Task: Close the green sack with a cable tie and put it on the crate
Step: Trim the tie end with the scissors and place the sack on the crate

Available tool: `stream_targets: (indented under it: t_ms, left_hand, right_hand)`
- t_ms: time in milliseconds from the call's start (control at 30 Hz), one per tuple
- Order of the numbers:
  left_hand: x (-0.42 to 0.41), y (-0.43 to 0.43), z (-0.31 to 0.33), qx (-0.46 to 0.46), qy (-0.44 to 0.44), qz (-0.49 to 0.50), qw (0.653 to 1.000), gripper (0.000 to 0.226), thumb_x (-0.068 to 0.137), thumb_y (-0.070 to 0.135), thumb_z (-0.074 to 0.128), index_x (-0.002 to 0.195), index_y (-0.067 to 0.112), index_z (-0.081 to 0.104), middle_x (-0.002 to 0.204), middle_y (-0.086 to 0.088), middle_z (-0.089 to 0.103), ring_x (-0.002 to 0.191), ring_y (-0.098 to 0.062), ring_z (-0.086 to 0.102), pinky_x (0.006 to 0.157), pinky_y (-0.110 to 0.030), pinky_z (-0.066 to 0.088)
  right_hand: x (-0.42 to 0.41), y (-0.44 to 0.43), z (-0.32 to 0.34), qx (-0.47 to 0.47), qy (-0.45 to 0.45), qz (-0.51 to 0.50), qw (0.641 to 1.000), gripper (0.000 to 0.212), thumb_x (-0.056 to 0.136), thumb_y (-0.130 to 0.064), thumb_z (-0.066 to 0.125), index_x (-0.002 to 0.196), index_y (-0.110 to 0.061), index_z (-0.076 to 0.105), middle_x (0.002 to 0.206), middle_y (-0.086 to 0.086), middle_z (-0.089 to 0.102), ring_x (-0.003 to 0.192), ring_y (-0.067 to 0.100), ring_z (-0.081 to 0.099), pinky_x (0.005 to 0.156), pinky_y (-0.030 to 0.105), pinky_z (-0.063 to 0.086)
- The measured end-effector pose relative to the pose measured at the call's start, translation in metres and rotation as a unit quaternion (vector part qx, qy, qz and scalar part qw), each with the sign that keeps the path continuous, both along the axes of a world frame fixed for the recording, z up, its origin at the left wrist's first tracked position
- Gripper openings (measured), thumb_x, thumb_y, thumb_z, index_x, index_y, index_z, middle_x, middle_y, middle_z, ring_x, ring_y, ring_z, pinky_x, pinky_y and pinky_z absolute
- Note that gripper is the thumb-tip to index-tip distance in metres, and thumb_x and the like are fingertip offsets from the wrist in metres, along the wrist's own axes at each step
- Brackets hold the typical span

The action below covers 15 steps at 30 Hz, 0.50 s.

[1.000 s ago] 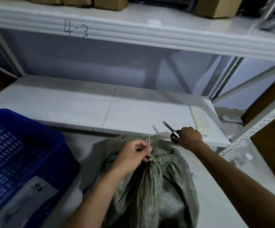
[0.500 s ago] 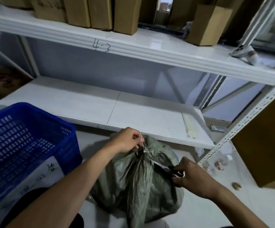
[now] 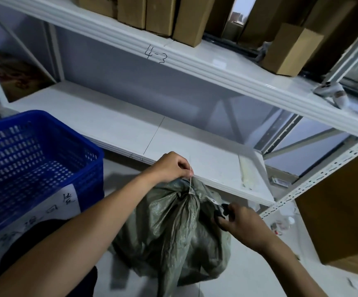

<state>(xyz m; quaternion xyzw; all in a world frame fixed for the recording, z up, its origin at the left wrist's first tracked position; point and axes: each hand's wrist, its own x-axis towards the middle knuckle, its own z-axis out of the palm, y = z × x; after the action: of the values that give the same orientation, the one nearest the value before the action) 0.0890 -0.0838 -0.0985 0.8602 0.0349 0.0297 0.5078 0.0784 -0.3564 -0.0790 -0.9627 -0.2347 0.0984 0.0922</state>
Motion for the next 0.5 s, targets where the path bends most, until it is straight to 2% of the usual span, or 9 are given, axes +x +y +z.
stream_targets:
  t_ms: [100, 233, 400, 500]
  left_hand:
    - [0.001, 0.0, 0.004, 0.008, -0.004, 0.003, 1.0, 0.012, 0.081, 0.026, 0.081, 0.087, 0.016, 0.081, 0.086, 0.01, 0.078, 0.083, -0.001, 0.069, 0.079, -0.019, 0.05]
    - [0.001, -0.005, 0.009, 0.041, -0.009, -0.006, 0.999, 0.014, 0.08, 0.033, 0.081, 0.088, 0.021, 0.081, 0.087, 0.01, 0.078, 0.087, -0.004, 0.07, 0.084, -0.024, 0.052]
    - [-0.003, -0.016, 0.017, 0.081, -0.025, -0.031, 0.996, 0.015, 0.081, 0.033, 0.081, 0.09, 0.021, 0.081, 0.088, 0.009, 0.073, 0.084, -0.007, 0.065, 0.078, -0.02, 0.048]
    - [-0.003, -0.022, 0.019, 0.091, -0.038, -0.045, 0.994, 0.015, 0.08, 0.033, 0.081, 0.089, 0.022, 0.081, 0.098, 0.003, 0.073, 0.092, -0.013, 0.066, 0.085, -0.029, 0.05]
  right_hand:
    - [-0.002, 0.008, 0.0, -0.051, -0.042, 0.007, 0.998, 0.051, 0.08, -0.072, 0.053, 0.092, -0.022, 0.053, 0.089, -0.002, 0.063, 0.084, 0.023, 0.061, 0.065, 0.032, 0.037]
    - [-0.006, 0.027, -0.001, -0.089, -0.09, 0.029, 0.991, 0.053, 0.085, -0.068, 0.05, 0.105, -0.018, 0.055, 0.111, 0.006, 0.067, 0.101, 0.027, 0.064, 0.069, 0.033, 0.036]
    - [-0.006, 0.05, -0.007, -0.108, -0.115, 0.034, 0.987, 0.052, 0.087, -0.063, 0.052, 0.105, -0.015, 0.053, 0.114, 0.009, 0.066, 0.103, 0.03, 0.065, 0.07, 0.035, 0.037]
    - [-0.004, 0.057, -0.009, -0.096, -0.113, 0.036, 0.988, 0.051, 0.088, -0.061, 0.051, 0.107, -0.014, 0.054, 0.115, 0.009, 0.066, 0.105, 0.03, 0.065, 0.07, 0.035, 0.037]
